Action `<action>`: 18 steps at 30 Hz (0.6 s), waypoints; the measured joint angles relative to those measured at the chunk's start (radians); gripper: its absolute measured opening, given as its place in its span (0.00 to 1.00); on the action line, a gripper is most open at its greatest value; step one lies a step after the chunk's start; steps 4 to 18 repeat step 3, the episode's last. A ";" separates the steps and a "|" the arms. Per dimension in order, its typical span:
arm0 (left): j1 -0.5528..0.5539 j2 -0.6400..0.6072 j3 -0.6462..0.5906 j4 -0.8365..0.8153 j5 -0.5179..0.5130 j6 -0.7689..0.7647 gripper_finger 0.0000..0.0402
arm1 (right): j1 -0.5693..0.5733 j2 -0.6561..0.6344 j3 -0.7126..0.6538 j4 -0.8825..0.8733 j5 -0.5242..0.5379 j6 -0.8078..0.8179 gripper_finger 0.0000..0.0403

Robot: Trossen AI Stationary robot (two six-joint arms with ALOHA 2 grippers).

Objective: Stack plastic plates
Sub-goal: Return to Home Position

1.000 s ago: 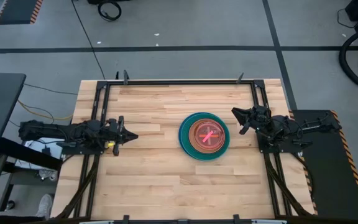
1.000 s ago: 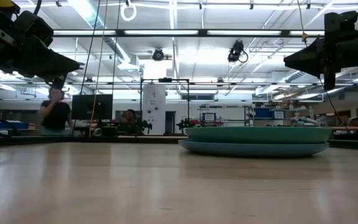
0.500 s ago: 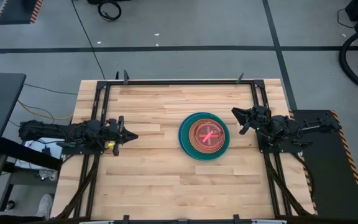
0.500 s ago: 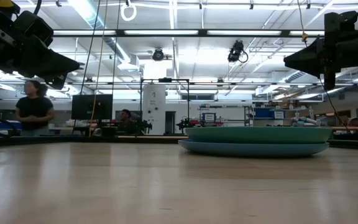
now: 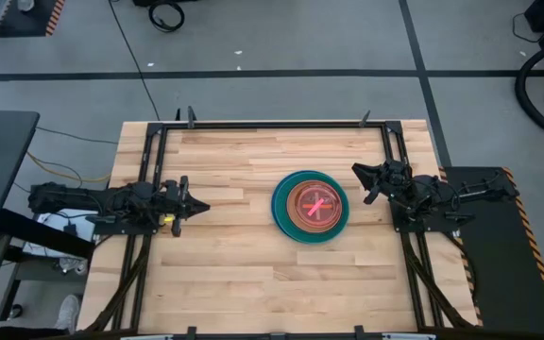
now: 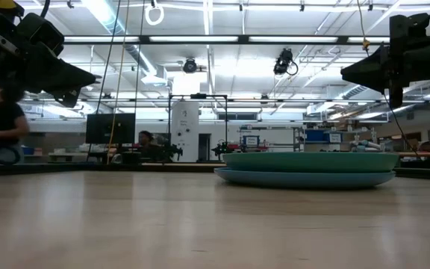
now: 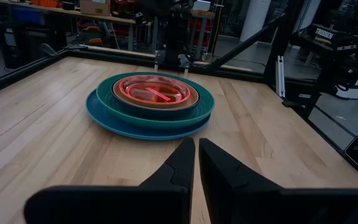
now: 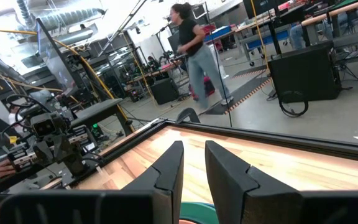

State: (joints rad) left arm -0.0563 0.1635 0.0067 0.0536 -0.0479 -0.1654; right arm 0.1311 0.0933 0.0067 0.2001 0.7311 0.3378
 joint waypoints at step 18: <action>0.000 0.000 0.000 0.000 0.000 0.000 0.07 | 0.000 0.000 0.000 0.000 0.000 0.000 0.19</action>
